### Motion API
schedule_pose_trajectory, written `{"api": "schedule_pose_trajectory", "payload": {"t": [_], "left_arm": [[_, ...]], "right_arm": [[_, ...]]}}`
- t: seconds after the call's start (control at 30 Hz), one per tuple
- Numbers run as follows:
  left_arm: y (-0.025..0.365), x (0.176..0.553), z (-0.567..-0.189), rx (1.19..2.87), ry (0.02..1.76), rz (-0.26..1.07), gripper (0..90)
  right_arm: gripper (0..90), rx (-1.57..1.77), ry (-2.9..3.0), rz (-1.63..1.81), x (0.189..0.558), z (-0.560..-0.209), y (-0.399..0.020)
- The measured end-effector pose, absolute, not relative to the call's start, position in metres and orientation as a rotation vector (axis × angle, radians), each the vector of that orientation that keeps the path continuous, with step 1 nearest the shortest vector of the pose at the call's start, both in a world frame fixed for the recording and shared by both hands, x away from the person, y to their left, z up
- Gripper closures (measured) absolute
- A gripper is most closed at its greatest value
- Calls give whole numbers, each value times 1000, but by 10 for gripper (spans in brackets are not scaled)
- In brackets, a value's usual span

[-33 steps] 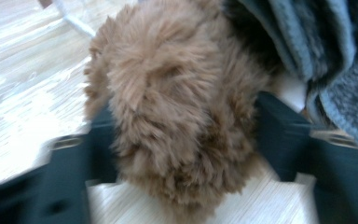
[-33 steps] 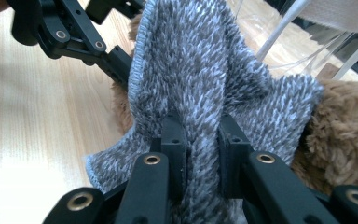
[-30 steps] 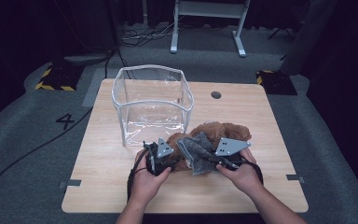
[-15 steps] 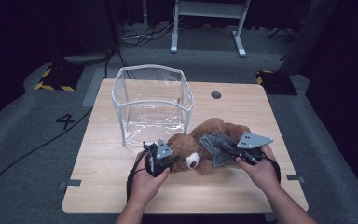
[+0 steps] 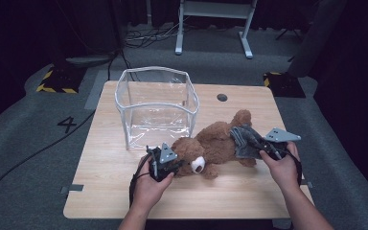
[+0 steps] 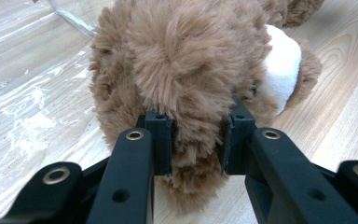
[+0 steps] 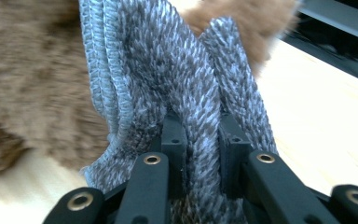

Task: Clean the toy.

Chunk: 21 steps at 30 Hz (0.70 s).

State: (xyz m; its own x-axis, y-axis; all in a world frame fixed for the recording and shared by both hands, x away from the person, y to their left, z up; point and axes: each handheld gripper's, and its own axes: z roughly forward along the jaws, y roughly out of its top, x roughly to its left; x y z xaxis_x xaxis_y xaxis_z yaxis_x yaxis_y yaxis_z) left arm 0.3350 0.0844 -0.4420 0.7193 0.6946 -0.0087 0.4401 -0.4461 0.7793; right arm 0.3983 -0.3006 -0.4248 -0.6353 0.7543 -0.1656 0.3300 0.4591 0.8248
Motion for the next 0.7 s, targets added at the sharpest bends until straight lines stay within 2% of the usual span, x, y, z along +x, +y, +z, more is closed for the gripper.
{"api": "schedule_pose_trajectory", "payload": {"t": [0.27,0.47,0.6,0.7], "left_arm": [[85,335,-442,2106,861,395,698],[84,335,-442,2112,861,401,698],[85,335,-442,2110,859,403,698],[85,335,-442,2102,858,396,698]], "right_arm": [[763,962,2132,1114,387,-412,-315],[760,728,2252,1230,362,-401,-274],[756,660,2323,1212,365,-413,-248],[756,694,2355,1164,373,-428,-248]]}}
